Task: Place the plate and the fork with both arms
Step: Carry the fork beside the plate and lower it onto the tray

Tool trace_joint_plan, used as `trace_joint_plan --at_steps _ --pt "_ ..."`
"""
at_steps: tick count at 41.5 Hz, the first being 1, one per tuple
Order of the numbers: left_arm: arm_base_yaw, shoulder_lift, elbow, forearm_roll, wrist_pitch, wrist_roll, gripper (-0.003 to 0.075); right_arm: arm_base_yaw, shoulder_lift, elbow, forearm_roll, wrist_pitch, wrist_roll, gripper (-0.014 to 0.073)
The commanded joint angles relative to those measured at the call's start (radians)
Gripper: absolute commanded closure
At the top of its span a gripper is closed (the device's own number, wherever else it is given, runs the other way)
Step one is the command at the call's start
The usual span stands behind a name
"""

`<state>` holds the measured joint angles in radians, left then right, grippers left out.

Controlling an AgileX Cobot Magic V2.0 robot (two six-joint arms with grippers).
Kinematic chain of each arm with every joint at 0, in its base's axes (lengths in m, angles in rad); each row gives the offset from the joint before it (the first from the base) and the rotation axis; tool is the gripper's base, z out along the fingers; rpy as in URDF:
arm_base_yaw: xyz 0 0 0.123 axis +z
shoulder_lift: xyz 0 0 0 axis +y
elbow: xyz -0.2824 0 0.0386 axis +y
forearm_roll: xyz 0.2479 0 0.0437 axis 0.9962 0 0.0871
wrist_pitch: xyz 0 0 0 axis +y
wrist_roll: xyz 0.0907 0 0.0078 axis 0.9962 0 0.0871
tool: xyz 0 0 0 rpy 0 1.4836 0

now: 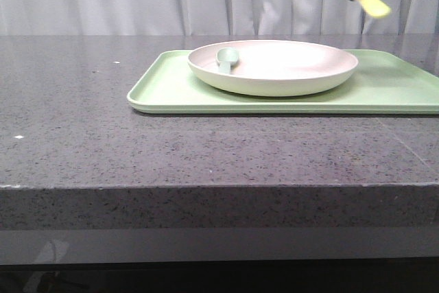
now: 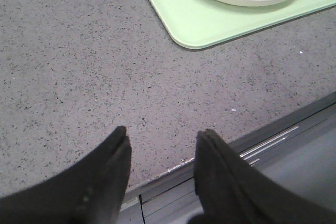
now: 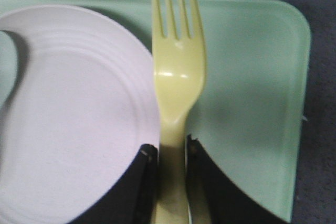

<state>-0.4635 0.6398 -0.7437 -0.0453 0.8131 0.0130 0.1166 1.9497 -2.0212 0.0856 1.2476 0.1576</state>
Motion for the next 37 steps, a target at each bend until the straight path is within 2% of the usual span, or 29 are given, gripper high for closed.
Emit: trace_joint_plan --at_steps 1,15,28,31,37 --pt "-0.005 -0.001 -0.027 -0.012 -0.070 0.001 0.0420 -0.043 -0.056 0.032 -0.012 0.094 -0.021 0.0495" --pt "-0.005 -0.001 -0.027 -0.012 -0.070 0.001 0.0420 -0.067 -0.052 0.198 -0.011 -0.024 -0.045 0.0495" --pt "-0.005 -0.001 -0.027 -0.012 -0.070 0.001 0.0420 -0.069 -0.014 0.214 -0.011 -0.048 -0.045 0.0491" --pt "-0.005 -0.001 -0.027 -0.012 -0.070 0.001 0.0420 -0.069 -0.014 0.214 -0.011 -0.052 -0.050 0.0466" --pt "-0.005 -0.001 -0.027 -0.012 -0.070 0.001 0.0420 -0.069 -0.014 0.214 -0.011 -0.060 -0.050 0.0332"
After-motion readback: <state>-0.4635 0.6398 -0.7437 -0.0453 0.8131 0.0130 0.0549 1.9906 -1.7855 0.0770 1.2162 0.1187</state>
